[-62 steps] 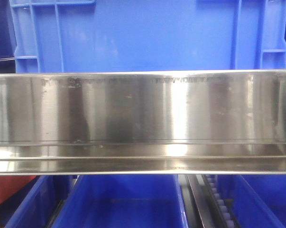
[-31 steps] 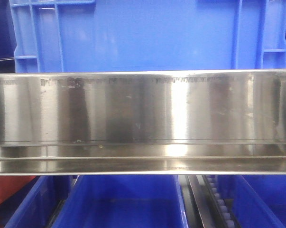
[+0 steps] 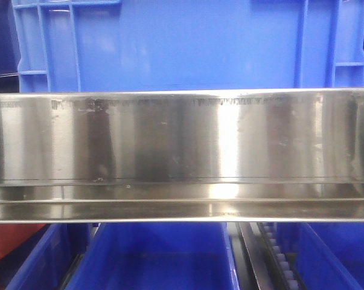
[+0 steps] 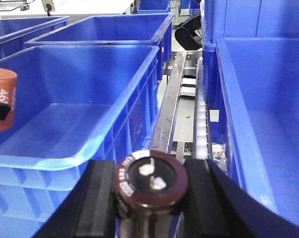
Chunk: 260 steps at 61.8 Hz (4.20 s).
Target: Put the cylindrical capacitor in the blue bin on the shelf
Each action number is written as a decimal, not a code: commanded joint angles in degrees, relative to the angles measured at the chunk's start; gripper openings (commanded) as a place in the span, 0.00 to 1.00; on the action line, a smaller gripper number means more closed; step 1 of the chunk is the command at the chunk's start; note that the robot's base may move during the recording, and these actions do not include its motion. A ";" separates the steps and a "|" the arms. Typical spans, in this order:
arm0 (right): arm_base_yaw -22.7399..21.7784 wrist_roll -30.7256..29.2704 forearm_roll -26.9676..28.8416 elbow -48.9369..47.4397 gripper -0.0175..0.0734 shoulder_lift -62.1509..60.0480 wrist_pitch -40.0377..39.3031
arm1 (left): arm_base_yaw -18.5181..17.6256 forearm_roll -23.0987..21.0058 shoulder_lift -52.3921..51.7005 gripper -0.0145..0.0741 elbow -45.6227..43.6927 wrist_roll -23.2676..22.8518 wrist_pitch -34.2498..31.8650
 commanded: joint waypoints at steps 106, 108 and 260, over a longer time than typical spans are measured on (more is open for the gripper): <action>21.43 -6.57 0.66 -35.63 0.06 57.00 4.77 | -0.20 11.61 -76.31 0.04 55.49 -13.86 -10.00; 21.43 -6.57 0.66 -35.63 0.11 57.00 4.77 | -0.20 11.61 -76.31 0.04 55.49 -13.86 -10.00; 21.32 -5.75 -0.54 23.38 0.02 -13.10 -19.46 | 11.36 8.73 -83.05 0.04 68.92 -13.45 -22.62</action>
